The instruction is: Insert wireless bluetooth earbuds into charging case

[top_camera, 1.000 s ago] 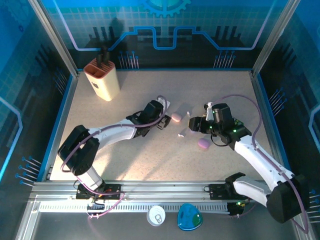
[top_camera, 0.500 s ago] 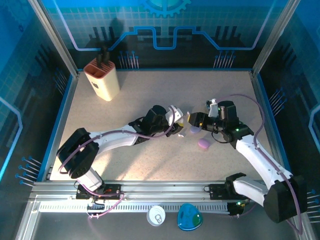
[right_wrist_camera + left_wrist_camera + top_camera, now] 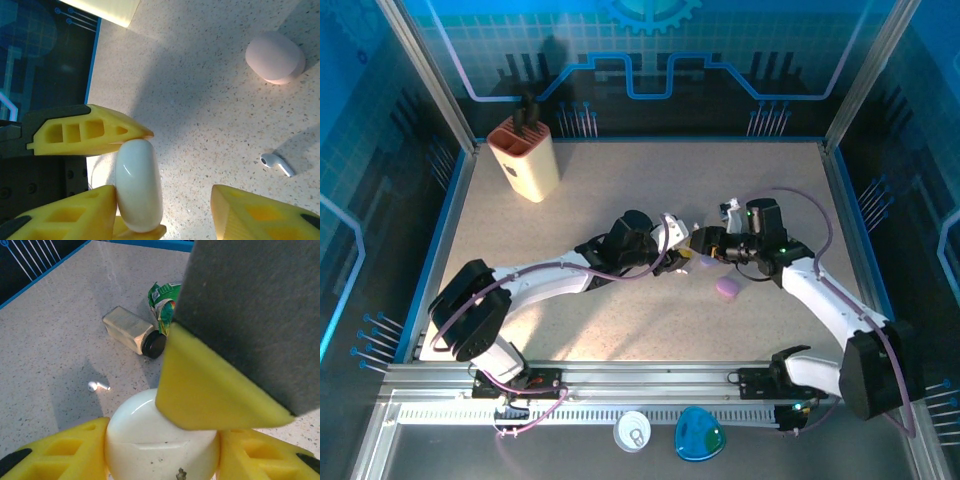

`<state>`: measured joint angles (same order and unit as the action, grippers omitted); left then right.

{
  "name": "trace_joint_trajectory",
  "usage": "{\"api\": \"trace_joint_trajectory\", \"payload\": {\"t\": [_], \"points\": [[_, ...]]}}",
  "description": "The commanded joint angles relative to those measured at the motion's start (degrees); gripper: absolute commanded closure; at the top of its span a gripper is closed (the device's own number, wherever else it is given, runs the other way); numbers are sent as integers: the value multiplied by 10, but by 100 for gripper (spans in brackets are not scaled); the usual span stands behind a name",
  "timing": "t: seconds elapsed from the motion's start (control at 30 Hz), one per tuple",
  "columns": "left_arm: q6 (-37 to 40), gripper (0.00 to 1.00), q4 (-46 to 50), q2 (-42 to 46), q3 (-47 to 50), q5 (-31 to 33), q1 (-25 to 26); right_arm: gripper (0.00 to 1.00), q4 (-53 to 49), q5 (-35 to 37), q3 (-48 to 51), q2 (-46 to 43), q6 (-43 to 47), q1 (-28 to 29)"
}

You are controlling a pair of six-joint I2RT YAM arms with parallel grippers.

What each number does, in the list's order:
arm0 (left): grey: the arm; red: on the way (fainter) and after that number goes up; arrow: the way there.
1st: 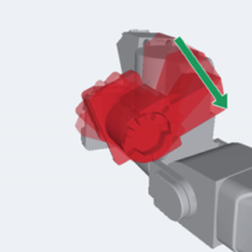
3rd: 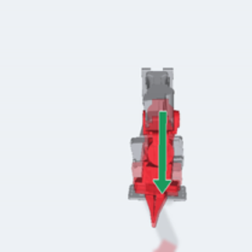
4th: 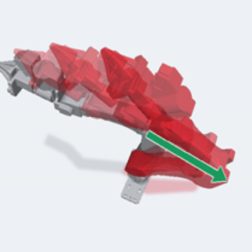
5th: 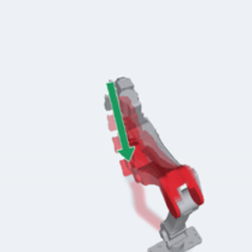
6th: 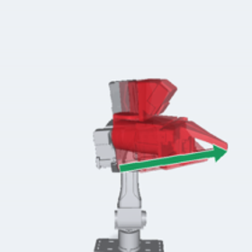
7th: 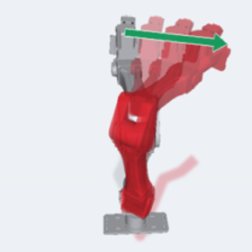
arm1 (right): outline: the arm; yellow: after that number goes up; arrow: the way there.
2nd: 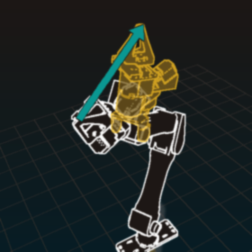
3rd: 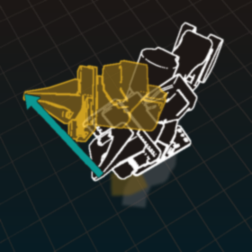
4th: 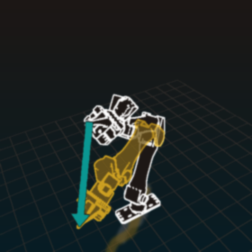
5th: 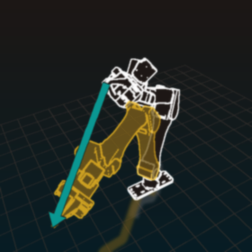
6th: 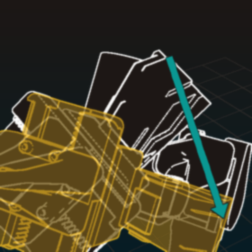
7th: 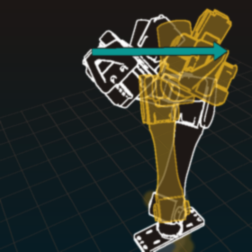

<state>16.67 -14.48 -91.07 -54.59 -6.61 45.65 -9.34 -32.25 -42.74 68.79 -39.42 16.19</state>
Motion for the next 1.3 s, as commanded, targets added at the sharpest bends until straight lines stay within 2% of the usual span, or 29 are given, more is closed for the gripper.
{"api": "trace_joint_trajectory", "payload": {"t": [0.0,0.07,0.2,0.53,0.77,0.9,1.0,1.07,1.17,1.27], "points": [[4,52,8,13,-22,-37,6,52,-1,-20,-7,17,25,6],[4,52,21,12,-28,-39,6,59,2,-22,-7,23,27,6],[3,52,25,13,-29,-40,6,66,7,-28,-7,27,32,8],[-7,52,10,7,-29,-43,6,62,17,-62,-10,41,48,9],[-5,51,14,8,-29,-42,6,75,21,-55,-9,34,53,9],[-9,41,22,12,-28,-39,6,81,30,-25,-4,0,71,8],[-25,20,18,23,-15,-44,6,82,20,-18,-7,-20,101,0],[-33,1,15,34,-5,-55,5,82,9,-17,-10,-27,126,-5],[-42,1,36,47,-1,-76,-1,82,-15,-20,-19,-38,180,-13],[-69,1,60,60,1,-148,-25,86,-61,-12,-40,-51,256,-15]]}}
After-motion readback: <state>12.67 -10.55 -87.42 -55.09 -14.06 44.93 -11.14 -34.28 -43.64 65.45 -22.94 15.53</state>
